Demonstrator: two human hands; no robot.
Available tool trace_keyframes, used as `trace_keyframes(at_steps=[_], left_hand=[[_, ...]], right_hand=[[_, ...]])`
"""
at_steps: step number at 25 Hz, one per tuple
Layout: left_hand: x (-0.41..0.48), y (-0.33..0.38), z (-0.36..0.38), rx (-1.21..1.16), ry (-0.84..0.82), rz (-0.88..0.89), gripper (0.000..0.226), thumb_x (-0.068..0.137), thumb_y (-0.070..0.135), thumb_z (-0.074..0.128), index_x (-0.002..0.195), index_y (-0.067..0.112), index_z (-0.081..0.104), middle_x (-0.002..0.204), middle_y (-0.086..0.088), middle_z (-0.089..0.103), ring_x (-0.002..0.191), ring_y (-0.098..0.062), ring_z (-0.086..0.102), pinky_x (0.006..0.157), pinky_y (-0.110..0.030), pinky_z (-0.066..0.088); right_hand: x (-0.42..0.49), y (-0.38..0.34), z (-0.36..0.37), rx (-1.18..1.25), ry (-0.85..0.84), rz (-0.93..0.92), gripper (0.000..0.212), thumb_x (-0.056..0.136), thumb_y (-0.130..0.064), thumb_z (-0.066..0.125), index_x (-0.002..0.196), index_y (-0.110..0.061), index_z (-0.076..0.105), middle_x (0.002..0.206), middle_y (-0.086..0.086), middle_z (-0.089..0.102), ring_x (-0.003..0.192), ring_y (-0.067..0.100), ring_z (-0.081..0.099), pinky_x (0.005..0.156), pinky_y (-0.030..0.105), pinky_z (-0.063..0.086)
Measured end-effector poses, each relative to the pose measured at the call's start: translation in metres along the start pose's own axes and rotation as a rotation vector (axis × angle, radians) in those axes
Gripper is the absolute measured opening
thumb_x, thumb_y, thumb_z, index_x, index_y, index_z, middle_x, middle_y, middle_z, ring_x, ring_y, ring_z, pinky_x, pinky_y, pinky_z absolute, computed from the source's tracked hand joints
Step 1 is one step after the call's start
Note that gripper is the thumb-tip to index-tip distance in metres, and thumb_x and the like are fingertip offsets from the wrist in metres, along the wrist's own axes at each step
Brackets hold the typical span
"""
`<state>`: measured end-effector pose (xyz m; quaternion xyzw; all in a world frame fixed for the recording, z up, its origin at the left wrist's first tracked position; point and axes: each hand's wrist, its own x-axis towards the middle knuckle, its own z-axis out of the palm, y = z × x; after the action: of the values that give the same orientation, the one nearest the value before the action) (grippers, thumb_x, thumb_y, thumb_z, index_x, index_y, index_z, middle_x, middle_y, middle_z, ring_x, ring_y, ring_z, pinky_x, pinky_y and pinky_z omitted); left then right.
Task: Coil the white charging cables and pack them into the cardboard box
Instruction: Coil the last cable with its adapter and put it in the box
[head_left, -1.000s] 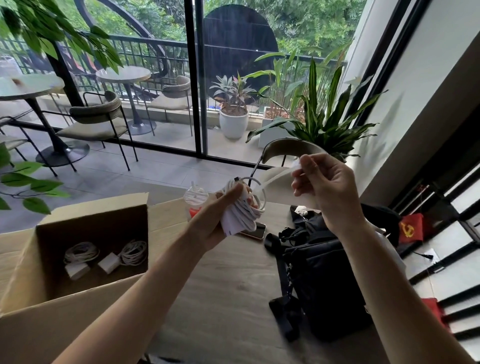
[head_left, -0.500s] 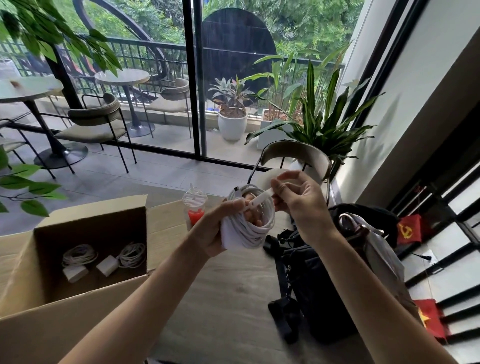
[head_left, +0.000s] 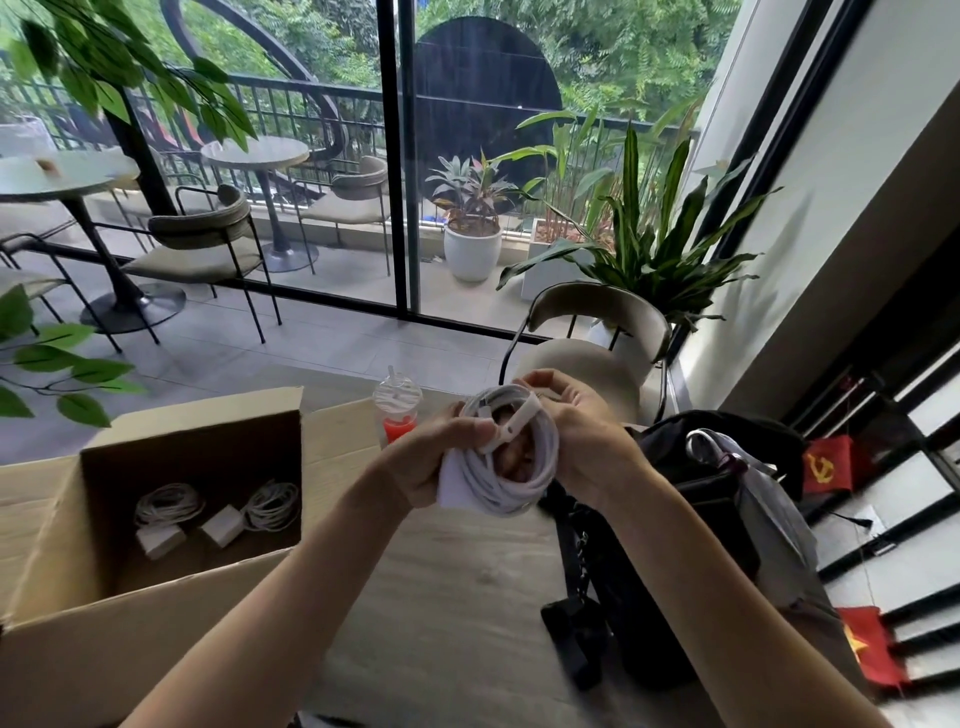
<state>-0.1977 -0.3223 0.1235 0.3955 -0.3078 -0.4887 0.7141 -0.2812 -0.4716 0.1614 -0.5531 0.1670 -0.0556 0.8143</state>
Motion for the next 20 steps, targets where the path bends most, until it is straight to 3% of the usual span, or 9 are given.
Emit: trace_keyframes(at_steps=[3, 6, 10, 12, 15, 16, 20], left_hand=[[0.002, 0.005, 0.0, 0.146, 0.085, 0.059, 0.053, 0.063, 0.044, 0.09, 0.099, 0.008, 0.075, 0.093, -0.014, 0.072, 0.082, -0.023, 0.07, 0.079, -0.033, 0.057], [0.005, 0.004, 0.002, 0.177, 0.145, 0.085, 0.057, 0.062, 0.044, 0.089, 0.1, 0.004, 0.073, 0.095, -0.019, 0.071, 0.081, -0.026, 0.069, 0.077, -0.033, 0.057], [0.003, -0.002, 0.004, 0.227, 0.158, 0.094, 0.031, 0.073, 0.036, 0.079, 0.092, 0.012, 0.078, 0.087, -0.009, 0.075, 0.076, -0.018, 0.071, 0.07, -0.027, 0.058], [0.003, -0.003, 0.004, 0.223, 0.136, 0.093, 0.029, 0.075, 0.037, 0.077, 0.092, 0.013, 0.078, 0.086, -0.008, 0.075, 0.076, -0.017, 0.071, 0.07, -0.027, 0.058], [0.005, -0.001, 0.003, 0.156, 0.188, 0.047, 0.051, 0.067, 0.045, 0.085, 0.103, 0.009, 0.076, 0.108, -0.025, 0.066, 0.099, -0.035, 0.062, 0.096, -0.046, 0.049], [0.006, 0.0, 0.002, 0.148, 0.203, 0.035, 0.051, 0.066, 0.044, 0.085, 0.104, 0.01, 0.076, 0.111, -0.025, 0.065, 0.102, -0.036, 0.061, 0.098, -0.046, 0.047], [0.008, 0.001, 0.001, 0.107, 0.211, 0.021, 0.037, 0.072, 0.037, 0.076, 0.101, 0.014, 0.078, 0.103, -0.012, 0.074, 0.095, -0.021, 0.07, 0.084, -0.031, 0.056]], right_hand=[[-0.002, -0.01, -0.001, 0.104, 0.061, -0.001, 0.013, 0.092, -0.008, 0.065, 0.103, -0.005, 0.059, 0.065, 0.007, 0.064, 0.045, 0.012, 0.056, 0.041, 0.023, 0.05], [-0.005, -0.012, -0.003, 0.165, 0.017, 0.081, 0.017, 0.09, 0.003, 0.058, 0.107, 0.003, 0.058, 0.058, 0.008, 0.064, 0.039, 0.012, 0.058, 0.037, 0.02, 0.048], [-0.011, -0.015, -0.009, 0.071, -0.075, 0.209, 0.012, 0.094, 0.005, 0.052, 0.097, 0.008, 0.063, 0.062, 0.009, 0.067, 0.048, 0.013, 0.062, 0.042, 0.019, 0.051], [-0.013, -0.015, -0.013, 0.035, -0.095, 0.199, 0.014, 0.094, 0.001, 0.053, 0.09, 0.005, 0.065, 0.058, 0.005, 0.067, 0.044, 0.01, 0.063, 0.041, 0.017, 0.05], [-0.013, -0.014, -0.016, -0.038, -0.104, 0.128, 0.025, 0.087, -0.014, 0.063, 0.099, 0.007, 0.069, 0.07, 0.007, 0.067, 0.05, 0.012, 0.061, 0.046, 0.02, 0.052], [-0.012, -0.014, -0.016, -0.037, -0.101, 0.104, 0.029, 0.09, -0.016, 0.062, 0.103, 0.009, 0.068, 0.075, 0.01, 0.068, 0.054, 0.013, 0.063, 0.05, 0.021, 0.054], [-0.01, -0.016, -0.019, -0.05, -0.115, 0.026, 0.032, 0.099, -0.025, 0.057, 0.106, 0.005, 0.068, 0.086, 0.014, 0.073, 0.072, 0.02, 0.069, 0.065, 0.027, 0.059]])
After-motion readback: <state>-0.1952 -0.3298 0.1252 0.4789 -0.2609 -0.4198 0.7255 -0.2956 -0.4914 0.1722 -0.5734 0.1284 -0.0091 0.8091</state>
